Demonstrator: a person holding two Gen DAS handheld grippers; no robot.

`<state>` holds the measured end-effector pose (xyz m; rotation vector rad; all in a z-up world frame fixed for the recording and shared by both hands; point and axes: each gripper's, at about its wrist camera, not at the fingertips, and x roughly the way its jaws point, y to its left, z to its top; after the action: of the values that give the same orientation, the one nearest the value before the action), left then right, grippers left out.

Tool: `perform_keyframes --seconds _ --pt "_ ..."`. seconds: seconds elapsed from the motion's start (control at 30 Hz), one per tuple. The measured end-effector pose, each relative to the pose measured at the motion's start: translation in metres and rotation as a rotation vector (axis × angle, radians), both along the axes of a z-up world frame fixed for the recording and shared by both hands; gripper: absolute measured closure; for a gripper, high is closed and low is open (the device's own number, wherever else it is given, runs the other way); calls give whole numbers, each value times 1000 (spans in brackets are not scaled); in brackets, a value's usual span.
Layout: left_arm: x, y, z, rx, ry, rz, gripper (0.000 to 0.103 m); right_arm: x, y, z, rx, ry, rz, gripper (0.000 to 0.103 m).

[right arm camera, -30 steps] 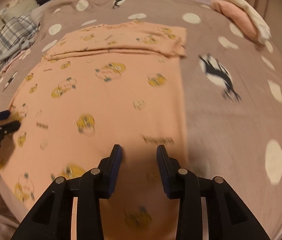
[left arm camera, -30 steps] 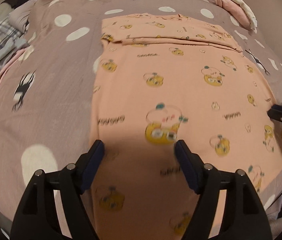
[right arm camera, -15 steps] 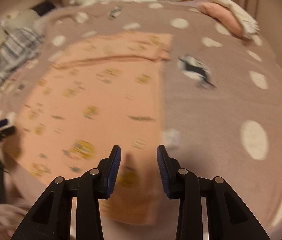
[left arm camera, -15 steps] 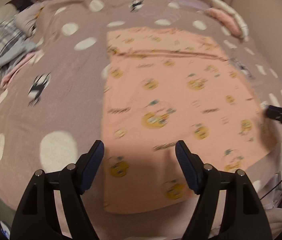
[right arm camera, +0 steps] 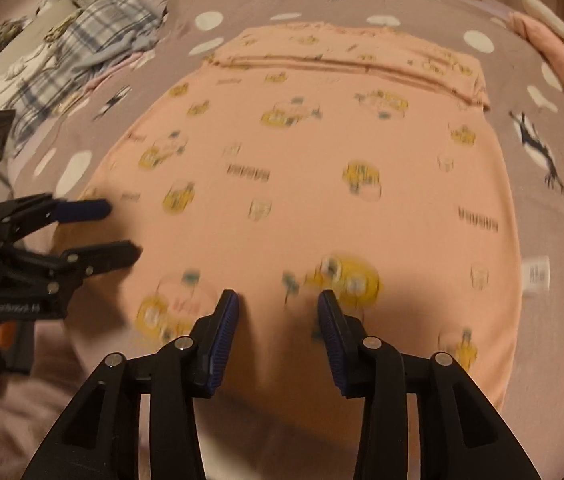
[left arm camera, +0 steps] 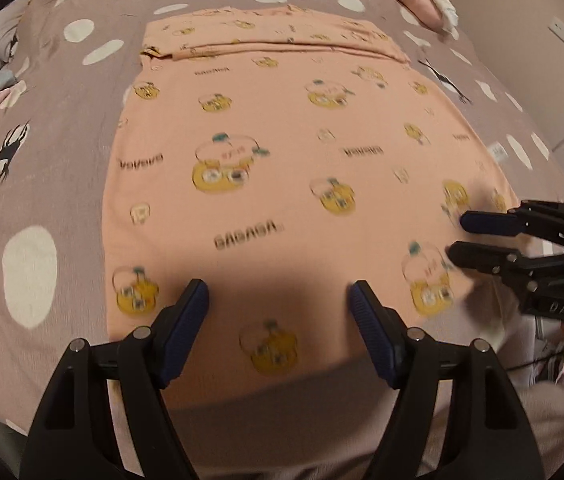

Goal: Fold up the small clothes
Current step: 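Open both tools and lift them off the folded shirt, then move both tools to the side edge of the folded shirt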

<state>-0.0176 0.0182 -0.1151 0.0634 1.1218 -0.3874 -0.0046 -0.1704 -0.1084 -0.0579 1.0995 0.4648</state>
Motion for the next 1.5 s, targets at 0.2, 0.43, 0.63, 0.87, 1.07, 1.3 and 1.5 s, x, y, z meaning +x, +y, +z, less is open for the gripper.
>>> perform_keyframes --seconds 0.2,0.43,0.63,0.87,1.07,1.3,1.5 --pt "-15 12 9 -51 46 -7 29 -11 -32 7 95 104 -20 62" --pt "4 72 27 -240 30 193 29 -7 -91 31 241 33 -179 54" --pt "20 104 10 -340 93 278 29 0 -135 13 269 73 -324 54" --pt "32 110 -3 -550 181 243 15 9 -159 -11 492 185 -350 53" --pt "46 109 -6 -628 208 238 12 25 -160 -25 647 220 -357 53" --pt "72 95 -9 -667 221 206 12 56 -143 -26 693 233 -309 53" --pt "89 86 -10 -688 231 190 12 82 -133 -30 730 250 -283 53"
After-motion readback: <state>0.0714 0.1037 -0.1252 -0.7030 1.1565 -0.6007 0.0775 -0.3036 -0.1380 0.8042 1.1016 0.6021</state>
